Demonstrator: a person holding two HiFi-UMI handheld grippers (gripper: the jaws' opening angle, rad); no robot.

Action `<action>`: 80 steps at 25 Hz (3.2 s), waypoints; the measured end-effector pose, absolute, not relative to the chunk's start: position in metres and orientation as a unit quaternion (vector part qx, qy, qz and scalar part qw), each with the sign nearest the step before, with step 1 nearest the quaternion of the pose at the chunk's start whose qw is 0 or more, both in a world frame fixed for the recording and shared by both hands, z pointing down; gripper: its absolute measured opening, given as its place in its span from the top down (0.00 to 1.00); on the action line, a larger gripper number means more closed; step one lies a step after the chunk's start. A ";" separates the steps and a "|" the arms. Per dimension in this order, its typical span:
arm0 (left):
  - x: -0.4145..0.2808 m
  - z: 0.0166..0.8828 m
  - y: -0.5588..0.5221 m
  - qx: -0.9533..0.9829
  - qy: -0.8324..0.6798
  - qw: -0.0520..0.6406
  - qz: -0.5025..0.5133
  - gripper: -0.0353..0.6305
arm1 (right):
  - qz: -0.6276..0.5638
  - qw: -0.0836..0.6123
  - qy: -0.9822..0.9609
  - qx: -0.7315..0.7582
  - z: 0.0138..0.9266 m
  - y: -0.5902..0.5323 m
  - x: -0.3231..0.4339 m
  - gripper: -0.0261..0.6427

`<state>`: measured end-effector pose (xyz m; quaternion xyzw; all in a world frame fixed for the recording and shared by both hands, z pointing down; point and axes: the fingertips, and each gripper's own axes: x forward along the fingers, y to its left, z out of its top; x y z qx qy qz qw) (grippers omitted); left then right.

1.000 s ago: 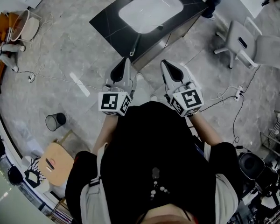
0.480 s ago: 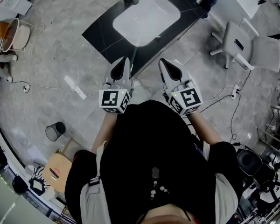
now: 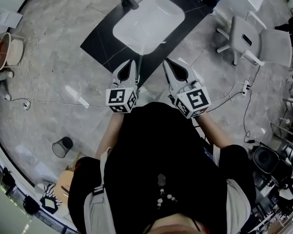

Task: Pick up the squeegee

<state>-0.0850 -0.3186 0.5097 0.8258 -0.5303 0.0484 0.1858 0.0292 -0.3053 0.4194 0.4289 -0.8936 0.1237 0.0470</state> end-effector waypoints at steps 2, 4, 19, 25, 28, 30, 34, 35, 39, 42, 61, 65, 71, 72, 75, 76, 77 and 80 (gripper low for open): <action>-0.085 0.522 -0.323 0.822 -0.531 0.199 0.056 0.94 | 0.127 0.051 -0.893 0.428 0.423 -0.308 0.028 0.96; -0.083 0.535 -0.328 0.819 -0.530 0.211 0.066 0.94 | 0.133 0.054 -0.891 0.430 0.427 -0.314 0.030 0.96; -0.065 0.631 -0.360 0.790 -0.527 0.268 0.160 0.94 | 0.169 0.081 -0.891 0.413 0.455 -0.357 0.053 0.96; -0.060 0.670 -0.357 0.775 -0.520 0.297 0.201 0.84 | 0.179 0.101 -0.894 0.398 0.465 -0.367 0.061 0.96; -0.060 0.688 -0.356 0.766 -0.519 0.313 0.214 0.77 | 0.185 0.108 -0.894 0.393 0.472 -0.371 0.063 0.96; -0.059 0.699 -0.357 0.762 -0.518 0.317 0.226 0.73 | 0.189 0.112 -0.894 0.391 0.475 -0.374 0.065 0.96; -0.056 0.723 -0.360 0.752 -0.515 0.332 0.245 0.70 | 0.196 0.123 -0.895 0.380 0.485 -0.378 0.068 0.96; -0.057 0.727 -0.361 0.749 -0.515 0.335 0.249 0.70 | 0.199 0.127 -0.895 0.377 0.488 -0.378 0.069 0.96; -0.057 0.740 -0.366 0.736 -0.521 0.347 0.259 0.70 | 0.207 0.139 -0.895 0.371 0.495 -0.382 0.077 0.96; -0.056 0.748 -0.368 0.730 -0.522 0.354 0.263 0.70 | 0.209 0.142 -0.897 0.363 0.499 -0.387 0.077 0.96; -0.056 0.773 -0.363 0.697 -0.533 0.392 0.276 0.74 | 0.226 0.156 -0.905 0.325 0.515 -0.412 0.073 0.96; -0.059 0.773 -0.363 0.695 -0.534 0.389 0.283 0.78 | 0.227 0.155 -0.904 0.328 0.515 -0.411 0.072 0.96; -0.060 0.773 -0.364 0.695 -0.533 0.388 0.286 0.79 | 0.226 0.156 -0.900 0.338 0.515 -0.405 0.069 0.96; -0.060 0.772 -0.364 0.696 -0.533 0.387 0.286 0.79 | 0.225 0.156 -0.900 0.340 0.515 -0.404 0.069 0.96; -0.056 0.769 -0.363 0.703 -0.530 0.378 0.287 0.79 | 0.223 0.154 -0.898 0.346 0.513 -0.400 0.068 0.96; -0.055 0.767 -0.363 0.707 -0.528 0.372 0.288 0.79 | 0.222 0.154 -0.898 0.347 0.512 -0.399 0.068 0.96; -0.054 0.765 -0.363 0.711 -0.527 0.366 0.289 0.79 | 0.221 0.153 -0.898 0.348 0.511 -0.398 0.067 0.96; -0.055 0.757 -0.367 0.717 -0.528 0.356 0.284 0.79 | 0.217 0.149 -0.897 0.354 0.507 -0.394 0.067 0.96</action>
